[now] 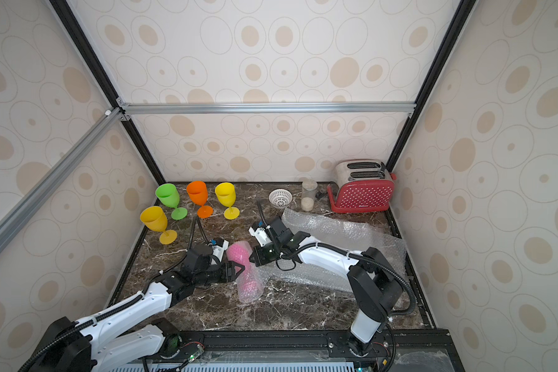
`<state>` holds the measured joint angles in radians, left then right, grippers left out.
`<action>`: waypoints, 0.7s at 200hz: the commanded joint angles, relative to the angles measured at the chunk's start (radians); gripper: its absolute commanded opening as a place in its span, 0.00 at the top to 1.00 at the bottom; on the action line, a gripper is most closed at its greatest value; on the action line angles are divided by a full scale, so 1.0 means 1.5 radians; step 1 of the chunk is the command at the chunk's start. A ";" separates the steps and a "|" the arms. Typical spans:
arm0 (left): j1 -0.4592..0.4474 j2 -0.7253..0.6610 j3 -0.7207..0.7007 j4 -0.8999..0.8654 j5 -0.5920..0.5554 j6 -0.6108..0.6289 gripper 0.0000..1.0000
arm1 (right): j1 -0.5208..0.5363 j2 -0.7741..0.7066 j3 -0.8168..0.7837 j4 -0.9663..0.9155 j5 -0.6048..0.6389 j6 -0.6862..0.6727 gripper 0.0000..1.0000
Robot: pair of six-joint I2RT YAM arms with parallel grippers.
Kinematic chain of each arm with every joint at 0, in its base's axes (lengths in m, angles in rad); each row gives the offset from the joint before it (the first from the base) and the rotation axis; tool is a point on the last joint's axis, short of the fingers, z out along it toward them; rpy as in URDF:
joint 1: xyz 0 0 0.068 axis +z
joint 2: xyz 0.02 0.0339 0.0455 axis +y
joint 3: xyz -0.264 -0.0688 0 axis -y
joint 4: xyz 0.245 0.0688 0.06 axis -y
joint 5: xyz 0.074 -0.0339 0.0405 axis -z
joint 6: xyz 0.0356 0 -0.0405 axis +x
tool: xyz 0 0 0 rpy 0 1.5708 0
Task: Unpack wine glasses from bubble wrap
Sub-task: Unwrap the bubble wrap at the center of the board.
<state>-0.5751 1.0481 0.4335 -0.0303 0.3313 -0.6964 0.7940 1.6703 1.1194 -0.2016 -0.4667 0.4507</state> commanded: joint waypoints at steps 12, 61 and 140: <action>-0.004 0.004 -0.019 0.046 -0.003 -0.017 0.40 | 0.012 -0.021 -0.013 0.046 -0.044 0.032 1.00; -0.003 0.018 -0.041 0.084 -0.004 -0.029 0.75 | 0.013 -0.056 -0.030 0.035 -0.031 0.024 1.00; 0.018 0.008 -0.046 0.042 -0.028 -0.002 1.00 | -0.025 -0.155 -0.117 -0.001 0.038 0.015 1.00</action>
<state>-0.5659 1.0767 0.3679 0.0650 0.3206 -0.7242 0.7826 1.4849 0.9897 -0.1806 -0.4507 0.4732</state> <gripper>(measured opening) 0.047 0.041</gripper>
